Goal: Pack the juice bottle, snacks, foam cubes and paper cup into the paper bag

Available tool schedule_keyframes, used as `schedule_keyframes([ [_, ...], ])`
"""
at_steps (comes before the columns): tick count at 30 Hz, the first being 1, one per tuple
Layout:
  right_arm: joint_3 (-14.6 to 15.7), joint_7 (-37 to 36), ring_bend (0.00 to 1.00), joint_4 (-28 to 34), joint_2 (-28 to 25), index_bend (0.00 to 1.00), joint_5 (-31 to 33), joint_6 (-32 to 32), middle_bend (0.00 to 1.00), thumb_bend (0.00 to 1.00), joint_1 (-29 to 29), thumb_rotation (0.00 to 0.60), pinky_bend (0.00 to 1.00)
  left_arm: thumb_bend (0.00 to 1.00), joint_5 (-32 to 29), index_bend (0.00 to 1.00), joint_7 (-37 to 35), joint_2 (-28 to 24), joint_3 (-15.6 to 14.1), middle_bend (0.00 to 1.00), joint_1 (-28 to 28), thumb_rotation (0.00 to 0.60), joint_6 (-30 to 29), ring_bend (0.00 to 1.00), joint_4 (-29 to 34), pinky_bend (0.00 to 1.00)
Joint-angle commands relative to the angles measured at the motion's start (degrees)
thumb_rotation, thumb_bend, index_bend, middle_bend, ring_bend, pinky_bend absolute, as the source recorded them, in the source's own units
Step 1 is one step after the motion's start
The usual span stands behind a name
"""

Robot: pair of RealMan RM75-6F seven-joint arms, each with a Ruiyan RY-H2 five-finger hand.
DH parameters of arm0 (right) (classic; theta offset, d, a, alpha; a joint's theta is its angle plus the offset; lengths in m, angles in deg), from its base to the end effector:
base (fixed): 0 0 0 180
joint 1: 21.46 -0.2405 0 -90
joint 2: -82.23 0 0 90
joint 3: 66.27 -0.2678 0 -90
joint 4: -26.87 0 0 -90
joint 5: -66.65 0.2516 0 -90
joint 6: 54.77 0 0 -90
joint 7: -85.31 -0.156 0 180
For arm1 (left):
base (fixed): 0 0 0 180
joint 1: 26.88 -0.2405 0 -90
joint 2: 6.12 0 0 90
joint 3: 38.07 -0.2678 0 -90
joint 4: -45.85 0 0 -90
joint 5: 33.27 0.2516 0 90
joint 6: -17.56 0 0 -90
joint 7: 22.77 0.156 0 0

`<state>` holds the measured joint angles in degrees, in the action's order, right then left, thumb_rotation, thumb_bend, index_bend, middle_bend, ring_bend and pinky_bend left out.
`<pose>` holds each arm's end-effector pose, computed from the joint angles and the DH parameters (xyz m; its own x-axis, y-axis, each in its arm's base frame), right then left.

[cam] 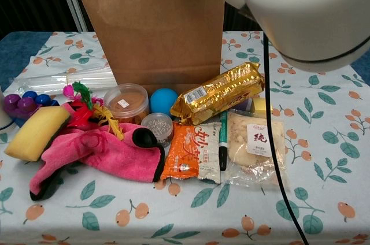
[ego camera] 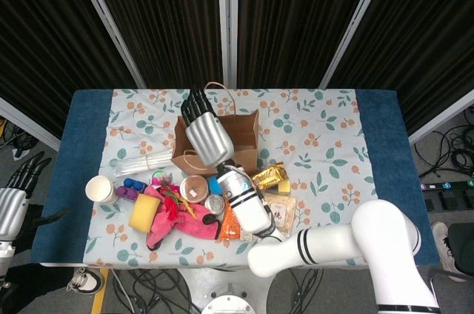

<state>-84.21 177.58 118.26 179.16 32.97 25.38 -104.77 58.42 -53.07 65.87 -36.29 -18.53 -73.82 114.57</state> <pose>0.1250 -0.3741 -0.0460 0.8515 0.4323 0.2967 -0.2098 -0.2376 0.9484 -0.3785 0.2203 0.1333 0.1486 -0.0588 0.9871 0.9700 -0.1853 -0.1571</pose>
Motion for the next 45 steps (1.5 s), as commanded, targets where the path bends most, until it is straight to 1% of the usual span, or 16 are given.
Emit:
schedule_keyframes([
  [1,-1.4,-1.3,0.00,0.2,-0.3,0.11,-1.3,0.2,0.14,0.02,-0.6,0.600,0.00,0.09,0.0,0.13,0.1,0.0,0.0,0.10,0.0,0.600,0.0,0.06,0.1,0.16],
  [7,-3.4,-5.3,0.00,3.1,-2.1,0.11,-6.5,3.2,0.14,0.06,0.0,0.600,0.00,0.09,0.4,0.13,0.7,-0.2,0.0,0.10,0.1,0.600,-0.2,0.06,0.6,0.16],
  [9,-4.0,-6.5,0.00,6.5,-4.0,0.11,-8.7,5.1,0.16,0.07,1.0,0.600,0.00,0.09,0.5,0.13,1.0,-0.4,0.0,0.10,0.1,0.600,-0.4,0.06,1.0,0.16],
  [14,-2.9,-9.0,0.08,22.1,-13.7,0.15,-14.7,12.2,0.18,0.06,7.8,0.600,0.05,0.09,0.8,0.13,1.9,-1.0,-0.1,0.10,0.1,0.600,-0.6,0.06,2.2,0.16],
  [17,0.4,-12.3,0.14,33.0,-20.9,0.20,-15.9,16.7,0.22,0.03,15.6,0.600,0.15,0.09,1.2,0.13,2.7,-1.2,-0.1,0.10,0.2,0.600,-0.7,0.06,2.9,0.16],
  [19,4.4,-16.8,0.17,39.0,-25.9,0.24,-16.7,18.6,0.25,0.02,21.9,0.600,0.19,0.09,1.4,0.13,3.2,-1.2,-0.2,0.10,0.4,0.600,-0.5,0.06,3.4,0.16],
  [23,13.9,-29.4,0.20,42.6,-32.5,0.29,-20.5,17.7,0.29,0.01,33.1,0.600,0.22,0.09,1.6,0.13,4.4,-1.1,-0.3,0.10,0.6,0.600,-0.2,0.06,4.2,0.16],
  [25,19.0,-36.9,0.21,40.3,-34.3,0.31,-23.9,14.8,0.31,0.01,37.6,0.600,0.22,0.09,1.8,0.13,5.0,-0.9,-0.4,0.10,0.7,0.600,0.0,0.06,4.5,0.16],
  [27,22.5,-43.1,0.21,36.9,-34.9,0.33,-26.3,10.9,0.32,0.01,40.3,0.600,0.22,0.09,2.0,0.13,5.5,-0.8,-0.6,0.10,0.8,0.600,0.2,0.06,4.8,0.16],
  [29,25.0,-50.3,0.21,31.8,-34.6,0.34,-28.2,4.7,0.32,0.00,41.9,0.600,0.22,0.09,2.2,0.13,6.0,-0.8,-0.7,0.10,0.9,0.600,0.4,0.06,5.0,0.16],
  [31,26.0,-56.1,0.21,27.4,-33.6,0.35,-28.8,-1.3,0.32,0.00,42.2,0.600,0.22,0.09,2.2,0.13,6.4,-0.8,-0.7,0.10,1.0,0.600,0.4,0.06,5.1,0.16],
  [33,26.3,-62.2,0.18,21.7,-31.6,0.37,-30.1,-8.2,0.32,0.00,41.8,0.600,0.19,0.09,2.2,0.13,6.8,-0.9,-0.7,0.10,1.0,0.600,0.4,0.06,5.3,0.16],
  [35,26.0,-66.5,0.14,15.4,-28.7,0.40,-32.0,-13.3,0.30,0.00,41.3,0.600,0.12,0.09,2.1,0.13,7.2,-1.1,-0.7,0.10,1.0,0.600,0.5,0.06,5.4,0.16],
  [38,25.1,-71.0,0.07,6.7,-23.8,0.37,-35.0,-17.1,0.25,0.00,41.2,0.600,0.05,0.09,1.8,0.13,7.6,-1.4,-0.8,0.10,0.7,0.600,0.6,0.06,5.3,0.16],
  [41,23.7,-74.1,0.04,-0.2,-18.8,0.27,-37.3,-17.8,0.21,0.00,41.9,0.600,0.03,0.09,1.5,0.13,7.7,-1.5,-0.9,0.10,0.6,0.600,0.8,0.06,5.2,0.16],
  [45,22.1,-77.1,0.01,-8.1,-13.2,0.24,-41.3,-16.5,0.18,0.00,42.7,0.600,0.01,0.09,1.6,0.13,8.0,-1.3,-1.1,0.10,0.5,0.600,1.0,0.06,4.6,0.16],
])
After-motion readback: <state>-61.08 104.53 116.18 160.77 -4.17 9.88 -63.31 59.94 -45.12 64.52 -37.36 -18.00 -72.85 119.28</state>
